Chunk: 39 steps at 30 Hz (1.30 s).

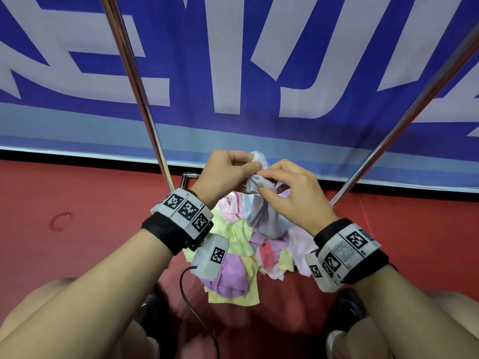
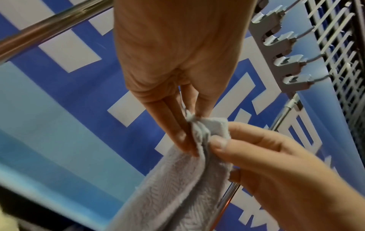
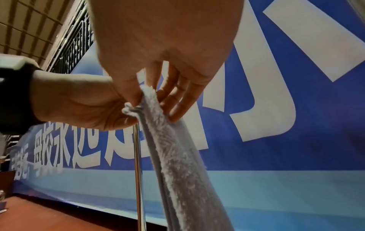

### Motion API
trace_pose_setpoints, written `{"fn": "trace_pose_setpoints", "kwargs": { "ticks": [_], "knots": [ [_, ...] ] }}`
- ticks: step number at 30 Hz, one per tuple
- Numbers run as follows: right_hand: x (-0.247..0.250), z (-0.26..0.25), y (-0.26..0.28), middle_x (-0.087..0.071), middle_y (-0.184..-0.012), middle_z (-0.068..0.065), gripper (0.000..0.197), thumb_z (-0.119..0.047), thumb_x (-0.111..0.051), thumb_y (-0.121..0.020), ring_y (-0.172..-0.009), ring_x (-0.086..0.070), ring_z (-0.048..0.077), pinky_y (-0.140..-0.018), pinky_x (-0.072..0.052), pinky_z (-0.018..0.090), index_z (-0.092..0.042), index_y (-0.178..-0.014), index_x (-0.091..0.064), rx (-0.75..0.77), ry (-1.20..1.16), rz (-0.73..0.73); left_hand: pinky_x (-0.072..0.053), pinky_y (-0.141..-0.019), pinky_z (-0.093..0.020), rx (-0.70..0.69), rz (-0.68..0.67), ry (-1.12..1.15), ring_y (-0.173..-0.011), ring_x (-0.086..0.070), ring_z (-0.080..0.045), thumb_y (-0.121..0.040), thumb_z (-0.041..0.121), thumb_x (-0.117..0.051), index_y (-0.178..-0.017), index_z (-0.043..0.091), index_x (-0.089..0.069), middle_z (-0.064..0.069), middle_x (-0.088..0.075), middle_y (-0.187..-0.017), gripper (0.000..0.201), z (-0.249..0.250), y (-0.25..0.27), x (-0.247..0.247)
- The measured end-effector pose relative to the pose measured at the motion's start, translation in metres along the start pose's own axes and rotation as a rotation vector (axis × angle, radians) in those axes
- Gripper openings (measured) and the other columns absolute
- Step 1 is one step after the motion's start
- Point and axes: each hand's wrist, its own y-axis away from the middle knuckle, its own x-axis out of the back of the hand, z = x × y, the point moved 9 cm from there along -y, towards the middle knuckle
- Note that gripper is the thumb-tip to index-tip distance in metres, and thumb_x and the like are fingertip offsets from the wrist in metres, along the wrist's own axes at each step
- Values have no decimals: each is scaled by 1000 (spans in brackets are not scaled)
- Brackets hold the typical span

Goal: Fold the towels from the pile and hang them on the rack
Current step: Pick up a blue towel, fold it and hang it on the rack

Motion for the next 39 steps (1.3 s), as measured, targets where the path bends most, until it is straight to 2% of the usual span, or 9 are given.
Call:
{"fn": "trace_pose_setpoints", "kwargs": {
  "ticks": [6, 9, 13, 16, 20, 26, 32, 36, 39],
  "knots": [
    [14, 17, -3, -60, -114, -1, 28, -22, -78, -86, -103, -63, 11, -89, -54, 25, -14, -111, -67, -209, -244, 96, -48, -61, -29, -276, -73, -426, -62, -55, -12, -85, 35, -74, -92, 18, -67, -9, -68, -73, 19, 21, 3, -2],
    [-15, 30, -2, -63, -133, -1, 55, -7, -81, -86, -118, -63, 6, -102, -52, 26, -14, -135, -57, -427, -493, -214, -48, -63, -37, -343, -218, -502, -62, -52, -26, -83, 38, -71, -92, 19, -62, -16, -63, -72, 23, 27, 13, -15],
    [-18, 34, -2, -75, -102, 21, 30, -19, -85, -83, -101, -70, 38, -94, -54, 52, 0, -102, -73, -458, -403, -259, -47, -63, -43, -366, -240, -509, -66, -56, -36, -86, 35, -74, -95, 15, -57, -24, -64, -77, 28, 27, 15, -15],
    [-15, 38, -1, -75, -96, 21, 29, -20, -87, -80, -92, -73, 36, -84, -58, 50, -2, -98, -74, -508, -421, -206, -45, -57, -40, -371, -207, -484, -63, -55, -37, -90, 27, -74, -95, 11, -51, -22, -66, -74, 29, 27, 14, -15],
    [-9, 43, -2, -74, -86, 17, 23, -20, -87, -79, -75, -65, 16, -75, -53, 38, -6, -94, -74, -512, -385, -130, -54, -60, -39, -372, -141, -450, -69, -66, -32, -91, 25, -72, -95, 12, -52, -8, -74, -76, 24, 24, 12, -18],
    [-4, 47, 1, -72, -85, 15, 24, -34, -79, -73, -74, -65, 18, -80, -56, 51, -13, -86, -75, -520, -276, -41, -48, -64, -35, -371, -128, -500, -67, -59, -25, -92, 35, -63, -81, 13, -63, -4, -65, -71, 24, 19, 9, -24],
    [2, 30, -6, -72, -124, -8, 51, 0, -74, -90, -102, -70, 10, -96, -56, 25, -25, -133, -65, -416, -489, -263, -48, -82, -45, -309, -343, -651, -83, -58, -20, -102, 17, -55, -97, 3, -64, -16, -69, -94, 17, 14, 5, -28],
    [11, 29, -7, -80, -97, -9, 27, -10, -82, -84, -91, -74, 10, -91, -58, 33, -25, -107, -81, -272, -258, -167, -46, -85, -34, -307, -429, -696, -97, -64, -27, -101, 16, -57, -105, 8, -69, -12, -72, -101, 15, 13, 10, -26],
    [11, 25, -7, -79, -85, -11, 18, -15, -87, -80, -78, -71, 1, -79, -52, 20, -21, -97, -84, -196, -187, -131, -48, -87, -37, -300, -452, -741, -98, -64, -26, -102, 17, -56, -108, 9, -69, -10, -72, -101, 16, 10, 12, -26]
  ]
}}
